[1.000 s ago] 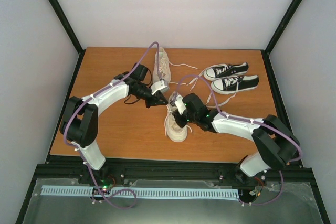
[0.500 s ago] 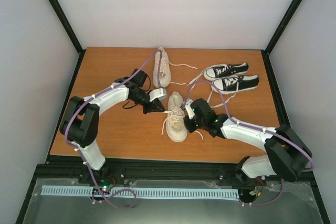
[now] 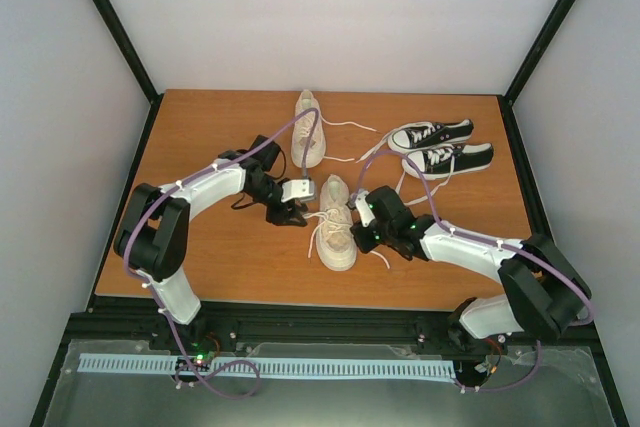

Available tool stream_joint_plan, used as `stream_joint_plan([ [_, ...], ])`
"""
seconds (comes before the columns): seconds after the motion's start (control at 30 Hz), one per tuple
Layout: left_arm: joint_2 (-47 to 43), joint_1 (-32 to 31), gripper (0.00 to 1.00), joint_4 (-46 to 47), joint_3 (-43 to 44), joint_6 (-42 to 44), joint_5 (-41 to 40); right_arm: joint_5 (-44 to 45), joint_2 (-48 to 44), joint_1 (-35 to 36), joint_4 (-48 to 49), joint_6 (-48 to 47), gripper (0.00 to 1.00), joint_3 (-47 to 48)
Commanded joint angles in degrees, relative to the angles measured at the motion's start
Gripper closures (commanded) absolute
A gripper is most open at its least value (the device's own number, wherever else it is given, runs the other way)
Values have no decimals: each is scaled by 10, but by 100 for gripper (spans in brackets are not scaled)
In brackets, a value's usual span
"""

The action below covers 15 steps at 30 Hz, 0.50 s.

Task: Tie the shoes

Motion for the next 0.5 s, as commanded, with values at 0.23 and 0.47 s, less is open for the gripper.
stream_joint_plan([
  [0.23, -19, -10, 20, -109, 95, 140, 8, -37, 3, -3, 18, 13, 97, 15],
  [0.47, 9, -69, 21, 102, 21, 64, -64, -30, 10, -4, 26, 23, 97, 19],
])
